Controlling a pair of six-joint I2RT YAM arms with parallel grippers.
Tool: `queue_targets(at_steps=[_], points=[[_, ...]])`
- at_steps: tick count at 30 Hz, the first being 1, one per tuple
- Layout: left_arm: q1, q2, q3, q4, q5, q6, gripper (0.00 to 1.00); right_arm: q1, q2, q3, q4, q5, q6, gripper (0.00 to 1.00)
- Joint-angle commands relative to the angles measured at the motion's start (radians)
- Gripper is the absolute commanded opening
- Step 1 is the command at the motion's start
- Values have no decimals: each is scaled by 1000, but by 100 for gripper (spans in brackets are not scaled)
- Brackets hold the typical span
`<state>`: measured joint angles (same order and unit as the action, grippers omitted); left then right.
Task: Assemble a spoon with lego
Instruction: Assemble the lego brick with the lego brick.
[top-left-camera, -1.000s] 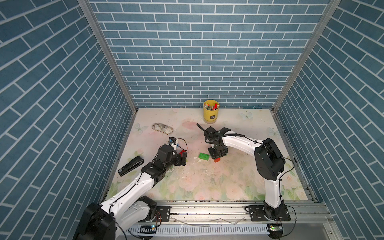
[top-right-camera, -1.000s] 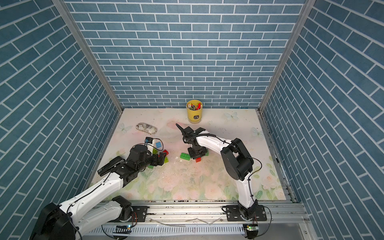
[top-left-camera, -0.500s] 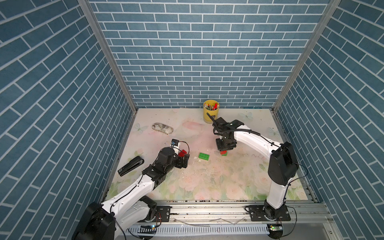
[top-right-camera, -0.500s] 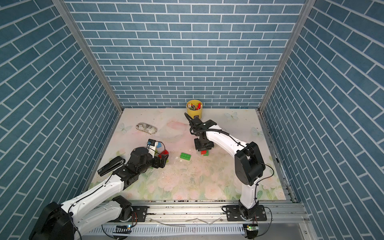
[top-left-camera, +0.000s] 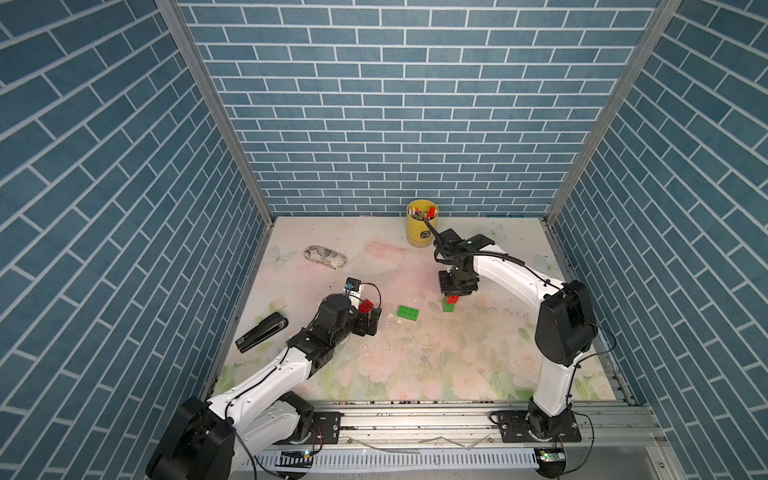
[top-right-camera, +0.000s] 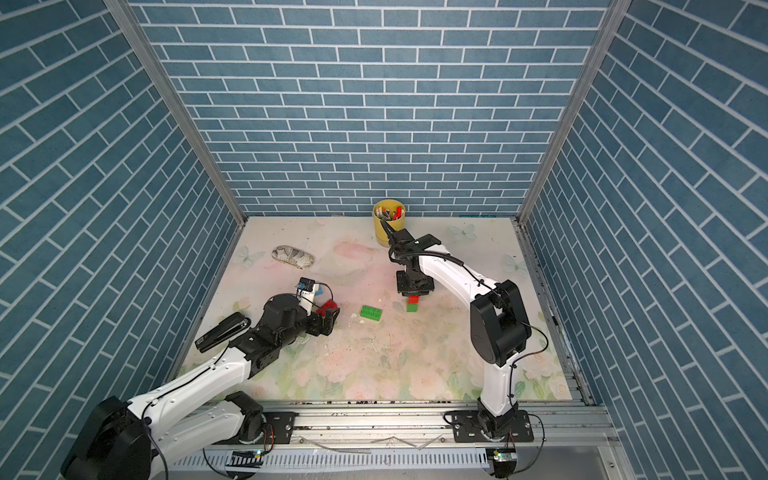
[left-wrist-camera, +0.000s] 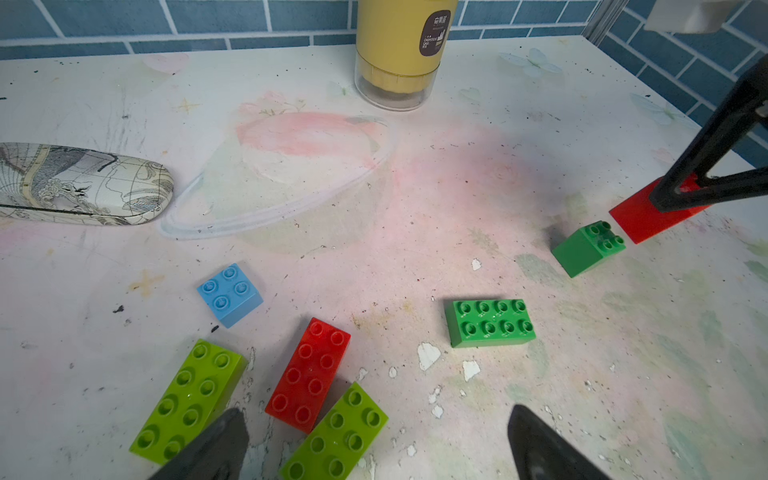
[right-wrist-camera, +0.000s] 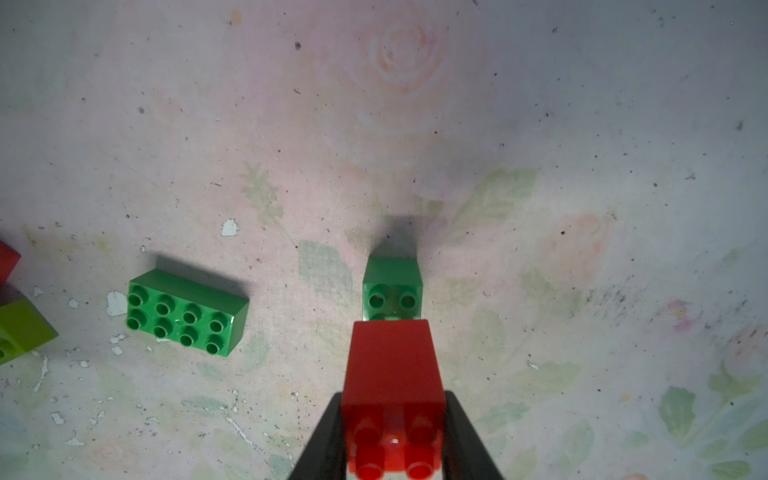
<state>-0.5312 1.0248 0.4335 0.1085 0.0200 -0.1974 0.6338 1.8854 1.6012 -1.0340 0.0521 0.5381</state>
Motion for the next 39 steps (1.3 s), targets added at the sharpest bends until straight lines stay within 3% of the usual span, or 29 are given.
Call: queue_targets(at_steps=[1, 28, 39], points=[[-9, 13, 0, 14, -6, 12, 99, -8, 20, -9, -3, -18, 7, 26], [-8, 14, -4, 6, -26, 12, 99, -22, 141, -39, -9, 9, 18, 25], [-7, 6, -9, 0, -43, 13, 99, -8, 179, 7, -18, -58, 30, 25]])
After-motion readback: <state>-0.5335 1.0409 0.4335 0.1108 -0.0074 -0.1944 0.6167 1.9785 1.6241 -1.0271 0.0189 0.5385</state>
